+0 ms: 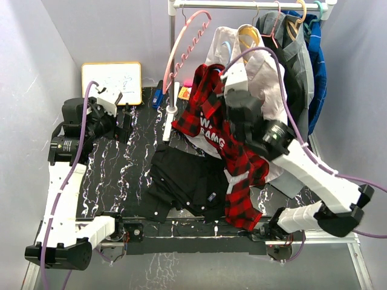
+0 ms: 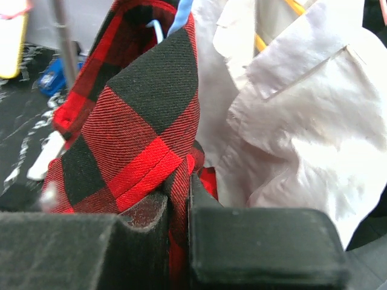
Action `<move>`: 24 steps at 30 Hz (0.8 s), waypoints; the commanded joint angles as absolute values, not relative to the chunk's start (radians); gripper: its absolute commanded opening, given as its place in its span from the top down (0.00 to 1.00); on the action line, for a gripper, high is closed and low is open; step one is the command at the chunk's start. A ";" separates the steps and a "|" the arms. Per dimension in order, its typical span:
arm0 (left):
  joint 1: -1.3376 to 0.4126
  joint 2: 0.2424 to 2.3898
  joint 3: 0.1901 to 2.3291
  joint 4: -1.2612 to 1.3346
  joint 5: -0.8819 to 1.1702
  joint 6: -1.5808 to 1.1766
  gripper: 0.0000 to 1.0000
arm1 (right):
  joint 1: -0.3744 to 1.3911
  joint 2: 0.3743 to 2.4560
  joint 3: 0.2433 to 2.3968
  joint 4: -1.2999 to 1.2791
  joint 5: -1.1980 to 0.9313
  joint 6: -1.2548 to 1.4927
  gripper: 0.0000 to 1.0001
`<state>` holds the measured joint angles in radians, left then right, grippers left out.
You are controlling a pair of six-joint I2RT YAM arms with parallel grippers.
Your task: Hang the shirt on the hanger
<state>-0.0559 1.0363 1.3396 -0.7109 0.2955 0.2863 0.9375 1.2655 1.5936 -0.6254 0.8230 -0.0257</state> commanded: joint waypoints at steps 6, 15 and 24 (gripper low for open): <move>-0.057 0.995 1.316 -0.733 0.289 0.280 0.02 | 0.669 1.422 1.789 -0.399 0.642 -0.026 1.00; -0.036 0.949 1.221 -0.716 0.371 0.217 0.02 | 0.595 1.529 1.973 -0.399 0.553 -0.066 1.00; -0.022 0.913 1.126 -0.775 0.450 0.251 0.02 | 0.525 1.697 2.229 -0.451 0.487 -0.103 1.00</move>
<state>-0.0273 0.9329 1.1484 -0.7410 0.3950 0.2481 0.5514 1.6566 2.1136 -0.5285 0.5278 -0.0818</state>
